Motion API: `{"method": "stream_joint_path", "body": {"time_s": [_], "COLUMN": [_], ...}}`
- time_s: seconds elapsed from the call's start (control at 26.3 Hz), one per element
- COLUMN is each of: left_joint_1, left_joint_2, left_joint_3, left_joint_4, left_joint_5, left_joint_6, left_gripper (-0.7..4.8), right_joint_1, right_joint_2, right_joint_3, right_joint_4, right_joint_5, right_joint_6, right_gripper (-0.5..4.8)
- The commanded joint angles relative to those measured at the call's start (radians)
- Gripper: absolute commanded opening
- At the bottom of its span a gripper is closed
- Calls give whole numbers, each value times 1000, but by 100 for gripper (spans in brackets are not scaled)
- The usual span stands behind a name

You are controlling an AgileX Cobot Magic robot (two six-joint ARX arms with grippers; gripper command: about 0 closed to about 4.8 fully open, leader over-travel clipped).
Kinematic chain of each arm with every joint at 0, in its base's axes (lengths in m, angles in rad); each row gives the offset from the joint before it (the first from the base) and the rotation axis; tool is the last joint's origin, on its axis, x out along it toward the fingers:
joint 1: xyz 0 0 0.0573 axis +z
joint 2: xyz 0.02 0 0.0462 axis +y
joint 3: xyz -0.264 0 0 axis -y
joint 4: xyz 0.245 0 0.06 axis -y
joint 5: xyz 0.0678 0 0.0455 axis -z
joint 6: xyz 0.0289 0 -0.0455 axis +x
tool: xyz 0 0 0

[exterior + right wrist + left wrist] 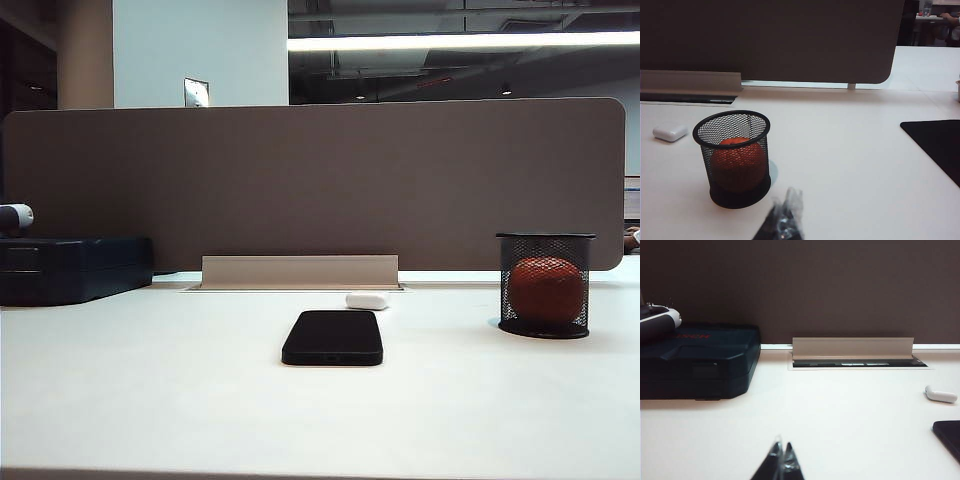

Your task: Find the wireless headphone case on the desktop and place it on the left side of the phone.

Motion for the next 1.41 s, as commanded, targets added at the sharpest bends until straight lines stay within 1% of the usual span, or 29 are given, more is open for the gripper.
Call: {"method": "stream_joint_path", "body": {"time_s": [0.04, 0.68, 0.91, 1.07, 1.1, 1.26, 1.29, 1.41], "left_joint_1": [-1, -1, -1, -2, -2, -2, -2, -1], "left_joint_2": [0, 1, 1, 1, 0, 1, 1, 1], "left_joint_3": [1, 1, 1, 1, 2, 3, 3, 3], "left_joint_4": [3, -1, 1, 16, 23, 27, 27, 27], "left_joint_5": [0, -1, -1, 1, 1, 6, 23, 26], "left_joint_6": [8, 8, 8, 8, 8, 8, 8, 8], "left_gripper": [-6, -5, -5, -5, -5, -5, -5, -5], "right_joint_1": [1, 1, 1, 1, 1, 1, 1, 0], "right_joint_2": [0, 0, 0, 0, 0, 2, 3, 6], "right_joint_3": [1, 3, 3, 13, 28, 111, 164, 276], "right_joint_4": [-13, 6, 47, 77, 74, 30, -14, -103], "right_joint_5": [-2, -2, -2, -6, -7, -6, 4, 7], "right_joint_6": [-2, -2, -2, 39, 63, 64, 64, 64], "right_gripper": [-5, -5, -5, -5, -5, -5, -5, -5]}}
